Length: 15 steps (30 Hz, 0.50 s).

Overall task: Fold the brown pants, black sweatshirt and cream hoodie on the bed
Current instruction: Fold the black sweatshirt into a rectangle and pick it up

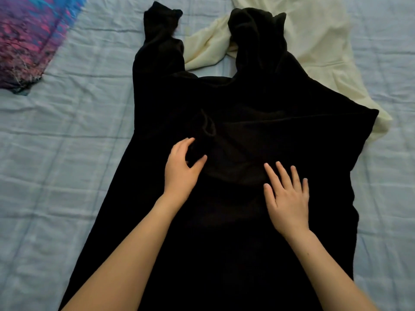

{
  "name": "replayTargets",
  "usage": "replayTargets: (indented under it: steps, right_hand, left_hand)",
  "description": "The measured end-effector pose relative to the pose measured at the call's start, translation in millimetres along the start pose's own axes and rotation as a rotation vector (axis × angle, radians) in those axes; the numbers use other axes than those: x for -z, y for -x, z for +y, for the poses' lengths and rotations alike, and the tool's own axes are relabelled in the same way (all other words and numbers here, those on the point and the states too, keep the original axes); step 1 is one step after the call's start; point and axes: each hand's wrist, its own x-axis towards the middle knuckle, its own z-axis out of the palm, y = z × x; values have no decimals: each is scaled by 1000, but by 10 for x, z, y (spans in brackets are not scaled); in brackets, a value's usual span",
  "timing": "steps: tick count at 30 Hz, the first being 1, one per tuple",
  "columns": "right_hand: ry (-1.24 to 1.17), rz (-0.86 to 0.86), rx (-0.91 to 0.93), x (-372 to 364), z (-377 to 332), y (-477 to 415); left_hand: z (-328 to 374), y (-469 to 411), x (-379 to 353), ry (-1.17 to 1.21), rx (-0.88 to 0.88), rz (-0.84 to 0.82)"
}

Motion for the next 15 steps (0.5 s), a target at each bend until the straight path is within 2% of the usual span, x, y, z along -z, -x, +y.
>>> replayTargets:
  steps: [5, 7, 10, 12, 13, 15]
  right_hand:
    - [-3, 60, 2, -80, 31, -3]
    - [6, 70, -7, -77, 33, -3]
    - [23, 66, -15, -61, 22, -7]
    - [29, 61, -4, -61, 27, -3]
    - [38, 58, 2, -56, 32, -5]
    - [50, 35, 10, -39, 36, 0]
  left_hand:
    - [0, 70, 98, 318, 219, -24]
    - [47, 110, 124, 330, 263, 124]
    - [140, 222, 174, 52, 279, 443]
    - [183, 269, 168, -221, 65, 514]
    - [210, 281, 121, -396, -105, 461]
    - [234, 299, -70, -658, -410, 190]
